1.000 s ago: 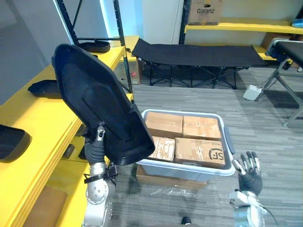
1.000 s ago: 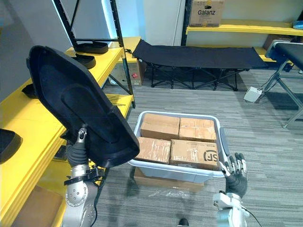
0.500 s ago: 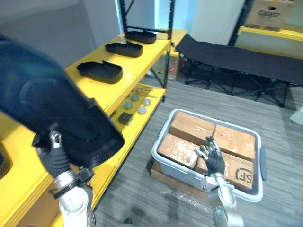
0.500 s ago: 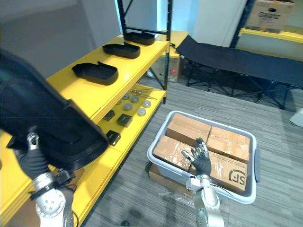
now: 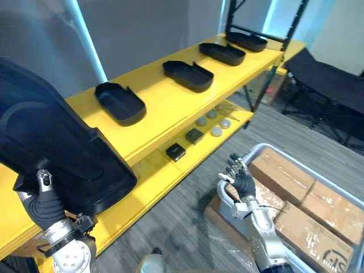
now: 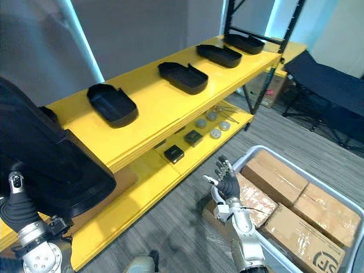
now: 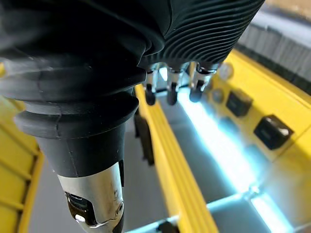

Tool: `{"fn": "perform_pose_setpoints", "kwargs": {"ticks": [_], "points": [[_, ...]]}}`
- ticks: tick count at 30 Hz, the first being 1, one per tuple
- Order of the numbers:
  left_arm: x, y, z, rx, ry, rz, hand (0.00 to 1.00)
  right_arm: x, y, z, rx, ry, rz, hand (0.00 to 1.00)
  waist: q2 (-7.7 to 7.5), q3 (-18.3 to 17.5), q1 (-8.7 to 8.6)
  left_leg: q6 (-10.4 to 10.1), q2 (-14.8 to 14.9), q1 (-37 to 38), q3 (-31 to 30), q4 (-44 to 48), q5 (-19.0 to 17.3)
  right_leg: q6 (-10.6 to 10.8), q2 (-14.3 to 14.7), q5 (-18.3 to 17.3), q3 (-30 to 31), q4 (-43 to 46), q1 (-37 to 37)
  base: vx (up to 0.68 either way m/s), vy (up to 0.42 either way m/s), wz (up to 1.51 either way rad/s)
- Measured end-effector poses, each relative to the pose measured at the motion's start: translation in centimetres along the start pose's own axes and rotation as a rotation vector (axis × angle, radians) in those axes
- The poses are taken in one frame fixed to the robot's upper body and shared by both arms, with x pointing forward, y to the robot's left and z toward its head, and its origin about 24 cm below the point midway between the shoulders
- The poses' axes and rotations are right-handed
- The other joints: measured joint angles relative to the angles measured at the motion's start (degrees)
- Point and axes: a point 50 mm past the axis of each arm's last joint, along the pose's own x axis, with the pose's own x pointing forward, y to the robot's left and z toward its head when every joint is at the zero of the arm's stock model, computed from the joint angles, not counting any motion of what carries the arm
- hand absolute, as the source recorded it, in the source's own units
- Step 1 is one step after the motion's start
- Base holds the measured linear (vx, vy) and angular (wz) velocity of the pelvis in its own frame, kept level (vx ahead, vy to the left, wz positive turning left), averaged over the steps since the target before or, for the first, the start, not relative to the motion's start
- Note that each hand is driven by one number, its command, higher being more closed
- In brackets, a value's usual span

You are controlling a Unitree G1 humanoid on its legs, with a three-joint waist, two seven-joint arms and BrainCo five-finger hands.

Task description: Walk over and take plastic housings, then place them on the shelf

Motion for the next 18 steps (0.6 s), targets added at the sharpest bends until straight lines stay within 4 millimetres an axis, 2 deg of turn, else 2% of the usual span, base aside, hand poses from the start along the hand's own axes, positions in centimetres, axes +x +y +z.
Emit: {"fn": "perform_pose_setpoints", "kwargs": {"ticks": [1, 2, 3, 4, 5, 6, 8, 11, 13, 16, 17, 18], "points": [[0.1, -0.3, -0.1, -0.007, -0.001, -0.021, 1.0, 0.0, -0.2, 0.1, 0.0, -0.005, -0.009, 0.0, -0.05, 0.1, -0.3, 0.0, -0.2, -0.5, -0.8, -0.3, 0.5, -1.3, 0.1, -1.5, 1.8, 0.7, -0.5, -0.07, -0.022, 0.72], [0.4, -0.7, -0.1, -0.011, -0.012, -0.047, 1.0, 0.1, -0.3, 0.3, 0.002, -0.022, -0.012, 0.0, -0.95, 0.5, -0.96, -0.4, -0.8, -1.5, -2.1, -0.6, 1.5, -1.6, 0.3, -4.2, 4.5, 1.2, -1.0, -0.1, -0.076, 0.54], [0.6, -1.0, -0.3, -0.016, -0.011, -0.053, 1.0, 0.2, -0.4, 0.7, 0.001, -0.039, -0.011, 0.0, -1.35, 1.6, -1.11, -1.0, -0.7, -2.0, -3.0, -0.6, 2.2, -0.1, 0.8, -5.6, 5.1, 1.2, -1.0, -0.11, -0.1, 0.41], [0.6, -1.0, -0.5, -0.017, -0.003, -0.051, 1.0, 0.2, -0.6, 0.9, 0.0, -0.045, -0.011, 0.0, -0.94, 2.3, -1.15, -1.2, -0.3, -2.0, -3.1, -0.4, 2.6, 0.4, 1.3, -5.7, 5.4, 1.2, -0.9, -0.16, -0.111, 0.12], [0.3, -1.1, -0.7, -0.02, 0.014, -0.046, 1.0, 0.2, -0.8, 1.0, -0.007, -0.05, -0.01, 0.0, 0.33, 3.5, -1.19, -1.8, 0.9, -2.0, -3.2, -0.3, 3.0, 1.0, 2.5, -5.7, 6.3, 1.1, -0.9, -0.15, -0.089, -0.04], [0.1, -1.0, -0.8, -0.02, 0.023, -0.045, 1.0, 0.1, -0.9, 1.0, -0.012, -0.049, -0.01, 0.0, 0.97, 3.9, -1.19, -2.1, 1.6, -2.0, -3.3, -0.3, 3.2, 1.1, 3.1, -5.7, 6.4, 1.1, -0.9, -0.18, -0.109, -0.08], [-0.2, -1.1, -1.0, -0.021, 0.041, -0.054, 1.0, -0.4, -1.5, 0.7, -0.026, -0.031, -0.018, 0.0, 2.38, 4.7, -1.56, -2.2, 3.0, -1.7, -2.9, -1.7, 4.9, 3.2, 4.3, -6.4, 6.3, 1.4, -1.0, -0.17, -0.114, 0.05], [-0.7, -0.5, -0.8, -0.038, 0.04, -0.039, 1.0, -0.9, -1.7, 0.3, -0.027, -0.021, -0.015, 0.0, 2.84, 4.7, -1.61, -1.7, 4.0, -1.5, -2.6, -1.8, 5.0, 3.2, 4.7, -7.8, 6.3, 3.0, -1.7, -0.13, -0.072, 0.04], [-0.6, -0.5, -0.4, -0.045, 0.013, -0.035, 1.0, -0.9, -1.5, 0.6, -0.023, -0.045, -0.01, 0.0, 2.34, 4.8, -1.15, -1.4, 3.8, -2.3, -2.3, 0.0, 4.0, 3.4, 4.1, -8.7, 6.6, 4.3, -2.2, -0.04, 0.023, 0.0], [-0.3, -0.2, 0.5, -0.05, -0.045, -0.027, 1.0, -0.5, -0.9, 0.9, -0.003, -0.076, -0.011, 0.0, 1.07, 5.2, -0.54, -0.6, 2.6, -4.7, -1.5, 5.9, 0.4, 3.5, 2.5, -9.8, 6.9, 5.4, -2.2, 0.01, 0.074, 0.04], [0.0, 0.0, 1.0, -0.046, -0.076, -0.025, 1.0, -0.3, -0.7, 1.0, 0.004, -0.083, -0.022, 0.0, 0.06, 5.5, -0.4, 1.3, 1.8, -5.7, 0.2, 9.7, -2.0, 3.0, 1.4, -10.9, 7.6, 5.7, -1.5, 0.08, 0.154, 0.11], [0.3, 0.1, 1.3, -0.043, -0.1, -0.03, 1.0, -0.4, -0.5, 0.8, 0.005, -0.081, -0.03, 0.0, -1.23, 5.6, -0.34, 3.3, 0.7, -5.8, 2.2, 13.3, -5.0, 1.3, 0.1, -12.0, 7.7, 5.7, 0.1, 0.16, 0.18, 0.1]]}}
